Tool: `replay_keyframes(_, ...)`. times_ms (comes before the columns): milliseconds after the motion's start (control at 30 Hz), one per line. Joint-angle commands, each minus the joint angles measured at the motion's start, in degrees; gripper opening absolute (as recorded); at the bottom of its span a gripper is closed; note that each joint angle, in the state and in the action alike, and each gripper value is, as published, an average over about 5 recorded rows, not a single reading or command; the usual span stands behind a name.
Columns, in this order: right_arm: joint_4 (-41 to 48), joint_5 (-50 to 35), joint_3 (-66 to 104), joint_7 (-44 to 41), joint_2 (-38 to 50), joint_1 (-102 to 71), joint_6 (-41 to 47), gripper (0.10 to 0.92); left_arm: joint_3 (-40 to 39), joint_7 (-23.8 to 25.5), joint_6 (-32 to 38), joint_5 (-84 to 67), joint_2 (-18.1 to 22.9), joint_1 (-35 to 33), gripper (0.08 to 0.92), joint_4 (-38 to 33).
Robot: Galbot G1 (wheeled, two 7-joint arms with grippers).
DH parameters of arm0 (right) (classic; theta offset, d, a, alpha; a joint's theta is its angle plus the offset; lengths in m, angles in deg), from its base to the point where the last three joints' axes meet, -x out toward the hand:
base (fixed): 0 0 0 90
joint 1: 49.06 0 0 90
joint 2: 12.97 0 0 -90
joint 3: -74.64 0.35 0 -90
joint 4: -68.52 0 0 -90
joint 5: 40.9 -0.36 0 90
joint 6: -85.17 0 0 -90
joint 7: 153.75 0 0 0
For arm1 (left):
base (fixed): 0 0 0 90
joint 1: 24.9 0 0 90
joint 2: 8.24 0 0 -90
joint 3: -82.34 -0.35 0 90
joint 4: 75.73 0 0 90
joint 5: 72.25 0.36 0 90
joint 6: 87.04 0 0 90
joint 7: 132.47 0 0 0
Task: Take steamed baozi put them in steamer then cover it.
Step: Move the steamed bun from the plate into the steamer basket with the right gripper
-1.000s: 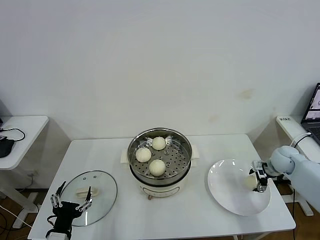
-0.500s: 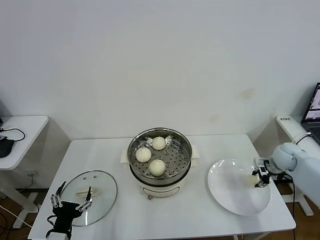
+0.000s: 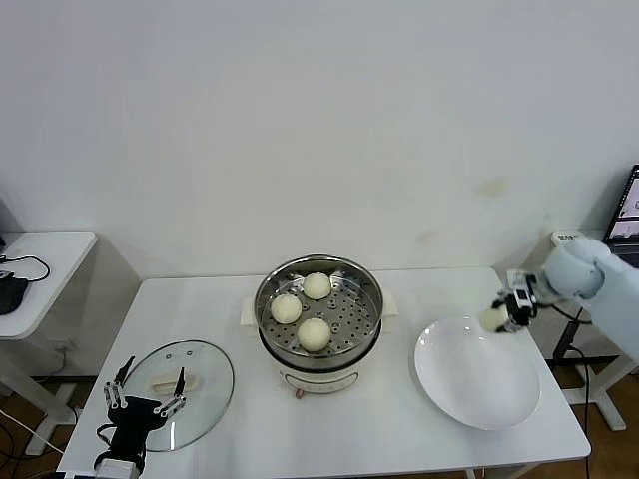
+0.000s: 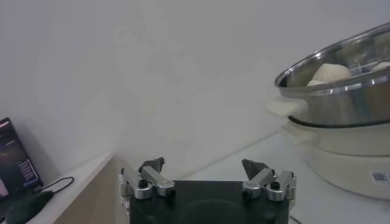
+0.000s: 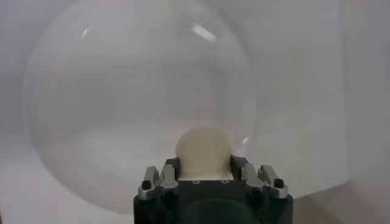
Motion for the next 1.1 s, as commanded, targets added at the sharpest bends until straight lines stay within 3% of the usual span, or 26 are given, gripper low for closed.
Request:
replay_keyframes(33, -6.9, -12.6, -16.2, 1.3, -4.4, 23.9, 5.2, 0.54, -0.1, 0.1, -0.1, 0.0, -0.2, 0.2, 0.823, -0.1)
replay_keyframes(333, -11.6, -22.9, -25.2, 6.7, -15.8, 33.6, 13.1, 0.543, -0.1, 0.1, -0.2, -0.1, -0.3, 0.8, 0.823, 0.1)
replay_keyframes(667, -10.4, -32.4, -26.6, 12.8, -24.4, 28.9, 18.8, 0.551, 0.1, 0.1, -0.4, -0.1, 0.0, 1.4, 0.823, 0.3)
replay_keyframes(1100, -5.0, -29.1, -28.7, 17.4, -28.1, 20.3, 22.7, 0.551, 0.7, 0.0, -0.1, -0.5, 0.6, 1.3, 0.823, 0.7)
